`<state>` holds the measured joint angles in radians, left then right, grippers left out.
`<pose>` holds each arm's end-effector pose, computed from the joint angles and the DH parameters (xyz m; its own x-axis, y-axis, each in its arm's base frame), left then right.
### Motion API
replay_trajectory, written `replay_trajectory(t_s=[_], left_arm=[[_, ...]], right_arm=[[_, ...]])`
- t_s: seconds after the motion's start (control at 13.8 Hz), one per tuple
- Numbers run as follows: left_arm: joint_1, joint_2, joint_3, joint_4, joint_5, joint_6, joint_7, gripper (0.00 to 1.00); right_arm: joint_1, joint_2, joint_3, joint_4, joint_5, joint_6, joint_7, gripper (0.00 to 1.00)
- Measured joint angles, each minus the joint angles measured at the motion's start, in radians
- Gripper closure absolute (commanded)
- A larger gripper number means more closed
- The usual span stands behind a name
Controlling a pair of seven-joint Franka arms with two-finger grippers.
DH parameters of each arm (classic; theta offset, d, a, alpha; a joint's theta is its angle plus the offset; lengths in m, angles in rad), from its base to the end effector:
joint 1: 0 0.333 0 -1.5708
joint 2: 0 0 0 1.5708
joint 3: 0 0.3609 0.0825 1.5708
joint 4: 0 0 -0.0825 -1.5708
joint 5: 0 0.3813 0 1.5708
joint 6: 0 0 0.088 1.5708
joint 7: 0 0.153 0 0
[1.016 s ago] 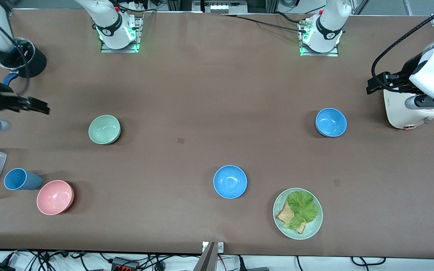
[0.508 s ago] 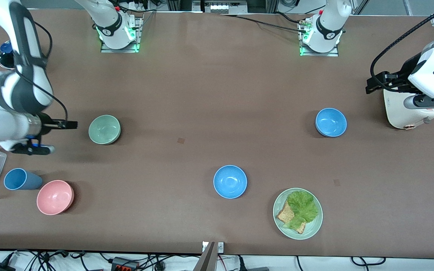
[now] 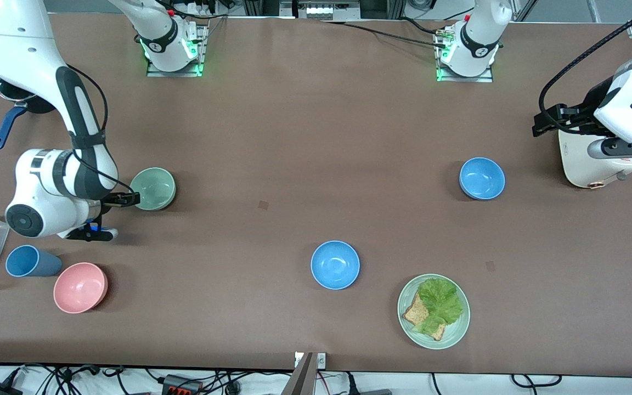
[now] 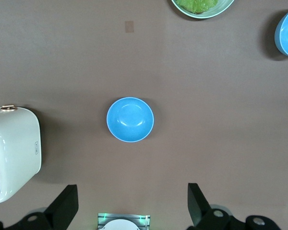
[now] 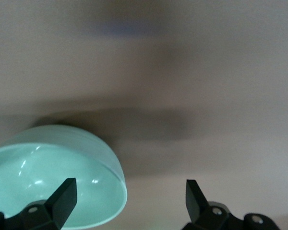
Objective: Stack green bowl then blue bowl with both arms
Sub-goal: 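Close the right gripper on the green bowl rim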
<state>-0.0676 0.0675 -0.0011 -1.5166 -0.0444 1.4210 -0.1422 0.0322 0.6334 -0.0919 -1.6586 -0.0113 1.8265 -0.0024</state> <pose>0.5492 -0.0451 0.5998 0.9837 0.0677 -0.1669 0.0721 -0.9972 0.0210 0.6303 -0.0345 0.2106 0.8929 -0.0565 -0.4467 -0.0323 -0.9976 0.0617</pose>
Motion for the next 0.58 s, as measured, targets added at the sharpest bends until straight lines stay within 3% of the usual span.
replay_trajectory(t_s=[0.15, 0.36, 0.51, 0.58], left_arm=[[0.0, 0.0, 0.0, 0.0, 0.0, 0.0, 0.0, 0.0], [0.0, 0.0, 0.0, 0.0, 0.0, 0.0, 0.0, 0.0], [0.0, 0.004, 0.0, 0.0, 0.0, 0.0, 0.0, 0.0], [0.0, 0.007, 0.001, -0.001, 0.0, 0.0, 0.001, 0.0]], right_arm=[[0.0, 0.012, 0.0, -0.001, 0.013, 0.0, 0.0, 0.14], [0.0, 0.016, 0.0, -0.008, 0.022, -0.007, 0.001, 0.32], [0.0, 0.016, 0.0, -0.017, 0.023, -0.013, 0.001, 0.48], [0.0, 0.016, 0.0, -0.022, 0.023, -0.013, 0.001, 0.61]])
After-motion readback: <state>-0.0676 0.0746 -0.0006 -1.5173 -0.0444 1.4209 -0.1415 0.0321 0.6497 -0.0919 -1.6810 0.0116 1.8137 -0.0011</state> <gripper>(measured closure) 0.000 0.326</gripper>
